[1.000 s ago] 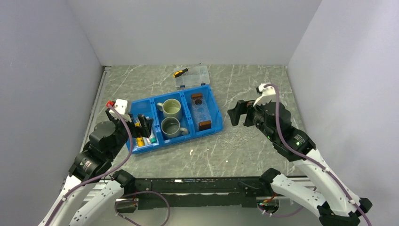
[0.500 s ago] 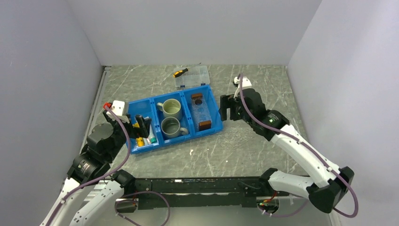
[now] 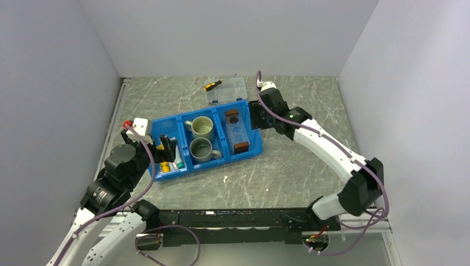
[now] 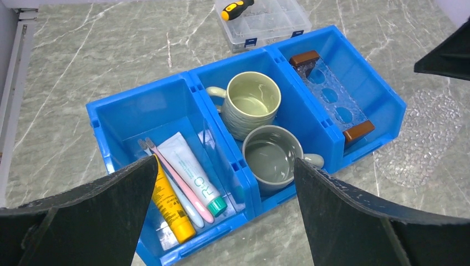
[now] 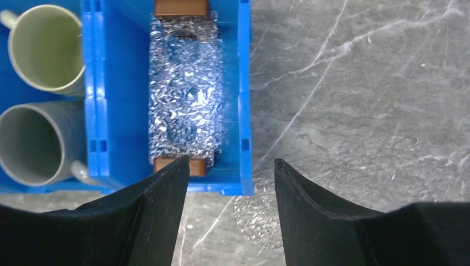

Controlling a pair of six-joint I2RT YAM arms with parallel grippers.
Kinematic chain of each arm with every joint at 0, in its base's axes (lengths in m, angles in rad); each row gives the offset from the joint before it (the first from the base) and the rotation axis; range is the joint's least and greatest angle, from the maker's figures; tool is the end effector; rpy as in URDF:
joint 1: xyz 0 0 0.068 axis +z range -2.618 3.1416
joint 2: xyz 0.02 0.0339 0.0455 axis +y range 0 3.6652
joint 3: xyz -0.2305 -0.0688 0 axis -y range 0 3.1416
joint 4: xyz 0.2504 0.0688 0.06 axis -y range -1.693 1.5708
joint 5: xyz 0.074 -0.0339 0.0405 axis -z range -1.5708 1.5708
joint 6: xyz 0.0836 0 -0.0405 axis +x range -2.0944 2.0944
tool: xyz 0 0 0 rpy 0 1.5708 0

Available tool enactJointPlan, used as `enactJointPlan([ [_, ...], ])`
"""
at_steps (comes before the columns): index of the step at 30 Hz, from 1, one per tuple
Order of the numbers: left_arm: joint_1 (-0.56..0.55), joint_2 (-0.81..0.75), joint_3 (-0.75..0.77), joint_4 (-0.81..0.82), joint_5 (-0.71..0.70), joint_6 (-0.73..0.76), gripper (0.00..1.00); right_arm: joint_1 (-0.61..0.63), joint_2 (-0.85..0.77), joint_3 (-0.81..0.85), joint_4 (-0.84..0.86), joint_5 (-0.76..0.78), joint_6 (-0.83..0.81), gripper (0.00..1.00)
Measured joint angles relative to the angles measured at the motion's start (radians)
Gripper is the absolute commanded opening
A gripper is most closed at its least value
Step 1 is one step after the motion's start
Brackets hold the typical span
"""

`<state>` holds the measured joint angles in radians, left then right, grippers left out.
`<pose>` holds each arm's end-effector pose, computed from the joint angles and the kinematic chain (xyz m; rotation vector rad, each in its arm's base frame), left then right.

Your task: Prepare toiletry sets of a toothbrush and toothpaste on the tray

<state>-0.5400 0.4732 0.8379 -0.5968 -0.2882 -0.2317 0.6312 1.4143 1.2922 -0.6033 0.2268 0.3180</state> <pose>0.1644 -0.0708 0.3285 0.0718 1.8012 -0.2925 0.2987 0.1950 0.2671 -0.2404 2.2723 0.2379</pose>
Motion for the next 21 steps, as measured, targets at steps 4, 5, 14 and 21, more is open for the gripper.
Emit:
enactJointPlan([
  [4,0.000,0.001,0.000,-0.002,-0.011,-0.001,0.99,-0.032,0.087,0.039,-0.003,-0.011,0.000,0.52],
  [5,0.000,0.002,0.000,-0.005,-0.020,-0.003,0.99,-0.039,0.104,0.045,-0.003,-0.015,0.000,0.51],
  [14,0.000,0.039,0.000,-0.019,-0.051,-0.018,0.99,-0.079,0.259,0.090,-0.002,-0.055,-0.004,0.53],
  [21,0.000,0.044,0.000,-0.021,-0.051,-0.018,0.99,-0.089,0.332,0.111,-0.001,-0.083,-0.005,0.52],
])
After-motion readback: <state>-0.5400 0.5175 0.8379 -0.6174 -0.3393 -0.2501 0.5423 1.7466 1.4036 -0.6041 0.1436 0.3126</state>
